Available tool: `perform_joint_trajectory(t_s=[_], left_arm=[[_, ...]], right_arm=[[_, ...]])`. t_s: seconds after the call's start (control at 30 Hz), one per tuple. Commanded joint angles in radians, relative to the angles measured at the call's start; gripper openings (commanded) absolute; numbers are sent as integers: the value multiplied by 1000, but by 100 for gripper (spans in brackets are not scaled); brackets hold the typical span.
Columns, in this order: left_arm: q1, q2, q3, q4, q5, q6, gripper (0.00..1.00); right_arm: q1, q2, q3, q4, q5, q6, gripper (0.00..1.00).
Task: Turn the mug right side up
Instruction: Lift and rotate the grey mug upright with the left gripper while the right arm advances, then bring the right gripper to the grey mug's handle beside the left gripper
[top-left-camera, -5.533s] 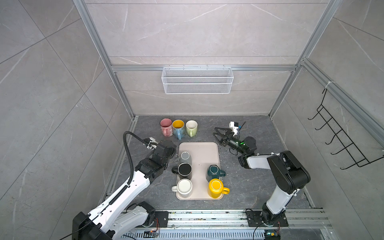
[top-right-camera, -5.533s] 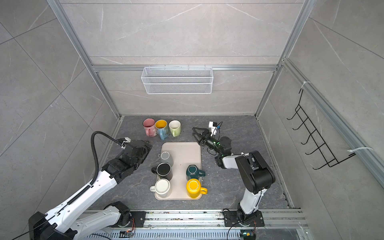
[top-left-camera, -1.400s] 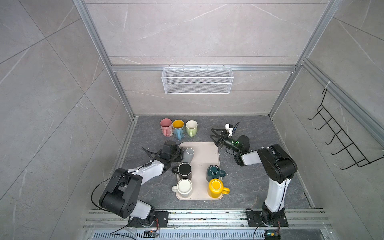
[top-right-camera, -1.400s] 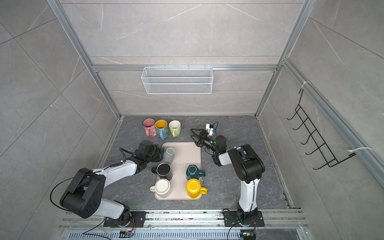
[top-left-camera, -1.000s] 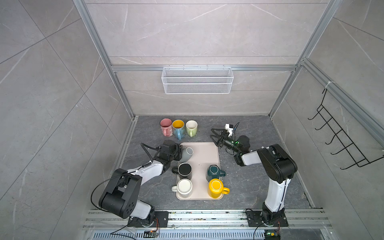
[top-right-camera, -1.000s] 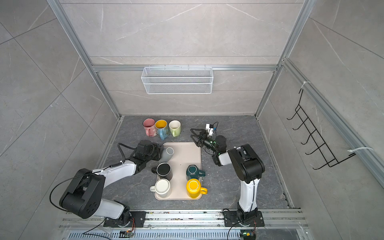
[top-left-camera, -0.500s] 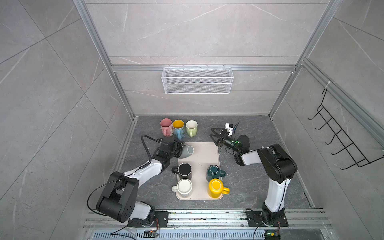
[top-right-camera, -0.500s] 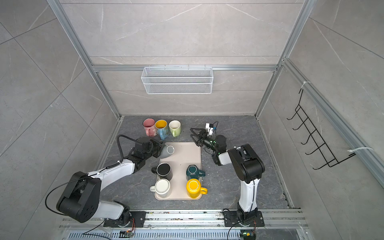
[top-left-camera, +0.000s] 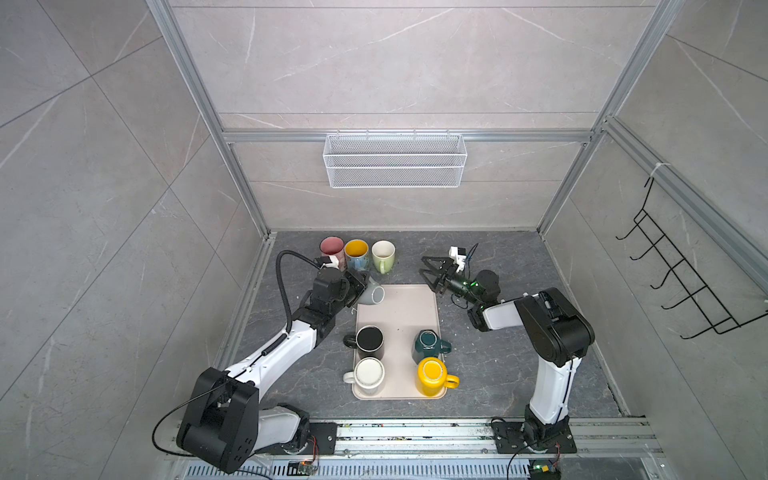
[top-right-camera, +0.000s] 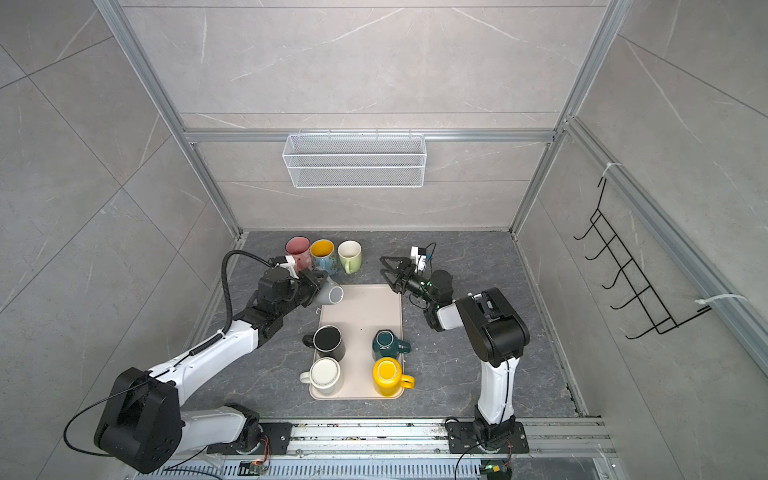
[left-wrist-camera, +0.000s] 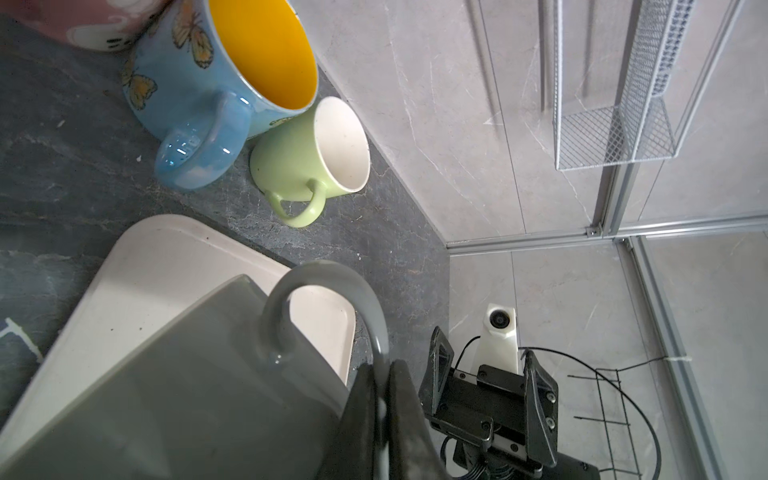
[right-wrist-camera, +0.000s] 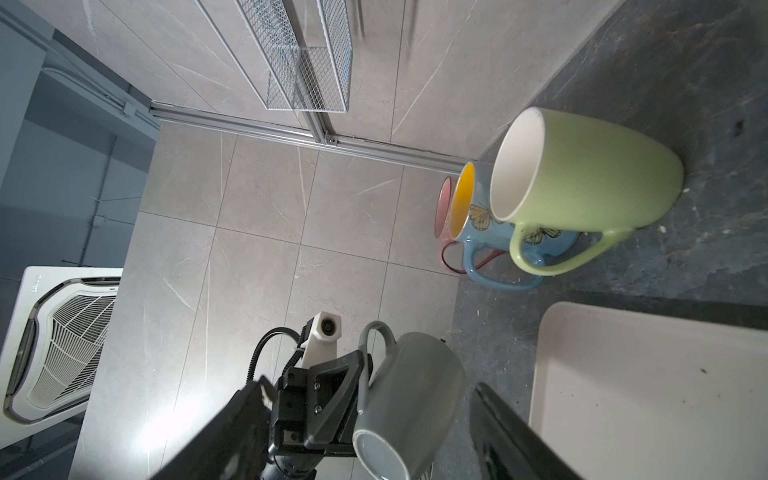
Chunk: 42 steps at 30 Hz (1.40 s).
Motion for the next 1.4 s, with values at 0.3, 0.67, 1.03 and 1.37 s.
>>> perform_joint_trajectory(t_s=[0.3,0.67,1.03,1.37], left_arm=[[-194,-142,32,71,-169,531,0],[-399,-186,-21,167,-433,962,0],[-494,-145,-164,540,-553,1295,0],[-590,-9,-175,814,-692,1691,0]], right_arm=[[57,-63,65,-83,-49,-90,75],[115,-316,113,-701,-37,-489,76],[135,-490,201,-1179,43,-809,75],[137,-559,314,-1433,55,-993,75]])
